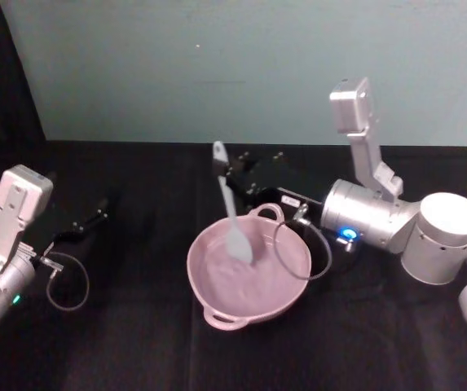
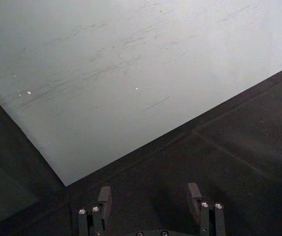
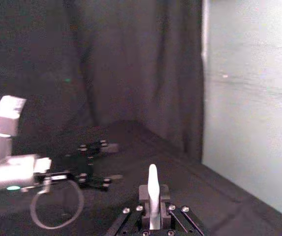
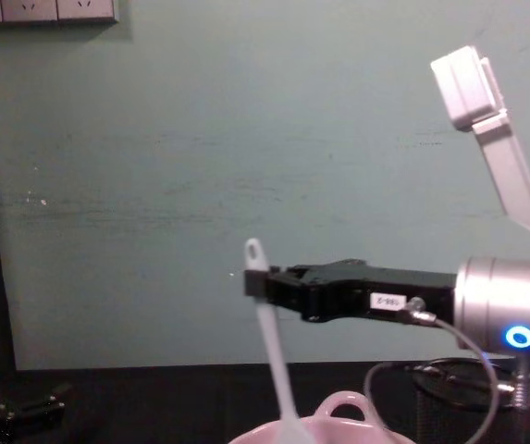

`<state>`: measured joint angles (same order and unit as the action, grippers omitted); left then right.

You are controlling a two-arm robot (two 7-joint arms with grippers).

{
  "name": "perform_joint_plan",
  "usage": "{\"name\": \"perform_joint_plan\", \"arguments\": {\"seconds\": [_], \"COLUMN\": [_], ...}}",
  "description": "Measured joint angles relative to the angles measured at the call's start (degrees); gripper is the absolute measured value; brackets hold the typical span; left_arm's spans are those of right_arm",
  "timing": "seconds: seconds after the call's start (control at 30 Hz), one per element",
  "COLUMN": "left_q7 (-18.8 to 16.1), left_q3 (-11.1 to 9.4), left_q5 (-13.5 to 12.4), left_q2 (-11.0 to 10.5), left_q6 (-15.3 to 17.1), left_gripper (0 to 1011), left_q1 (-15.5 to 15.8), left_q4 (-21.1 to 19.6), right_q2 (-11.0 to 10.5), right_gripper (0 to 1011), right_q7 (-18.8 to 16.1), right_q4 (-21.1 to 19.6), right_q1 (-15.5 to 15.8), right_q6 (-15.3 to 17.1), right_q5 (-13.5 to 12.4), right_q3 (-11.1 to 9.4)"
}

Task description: Use the one hand to pick up the spoon and stir the clear water in the bowl.

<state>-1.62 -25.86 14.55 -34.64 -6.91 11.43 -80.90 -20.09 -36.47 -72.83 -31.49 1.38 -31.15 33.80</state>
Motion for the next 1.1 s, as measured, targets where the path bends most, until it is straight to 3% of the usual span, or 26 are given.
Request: {"name": "perform_joint_plan", "arguments": {"seconds": [0.3,0.53,0.83,1.1], "left_q7": [0.00,0.00,0.00,0.00], "left_q3": [0.00,0.00,0.00,0.00], "left_q5": [0.00,0.00,0.00,0.00], "left_q2": [0.00,0.00,0.00,0.00], "left_q6": [0.00,0.00,0.00,0.00], "left_gripper": [1005,1005,1005,1005], "left_q1": [0.00,0.00,0.00,0.00], "left_q4": [0.00,0.00,0.00,0.00], "right_q2": [-2.99,-4.79,-5.29,-2.99], "right_gripper": [123,123,123,123], "right_q7": [2.08,2.58,2.18,-1.04], "right_q4": [-1.04,-3.78,-8.08,-9.35], "right_q1": [1.17,2.97,5.22,5.57], "right_q6": [-0.43,0.30,1.67,2.73], "right_q5": [-0.40,0.13,1.39,-0.52], "right_q3": [-3.78,-4.36,-2.27,0.57]}}
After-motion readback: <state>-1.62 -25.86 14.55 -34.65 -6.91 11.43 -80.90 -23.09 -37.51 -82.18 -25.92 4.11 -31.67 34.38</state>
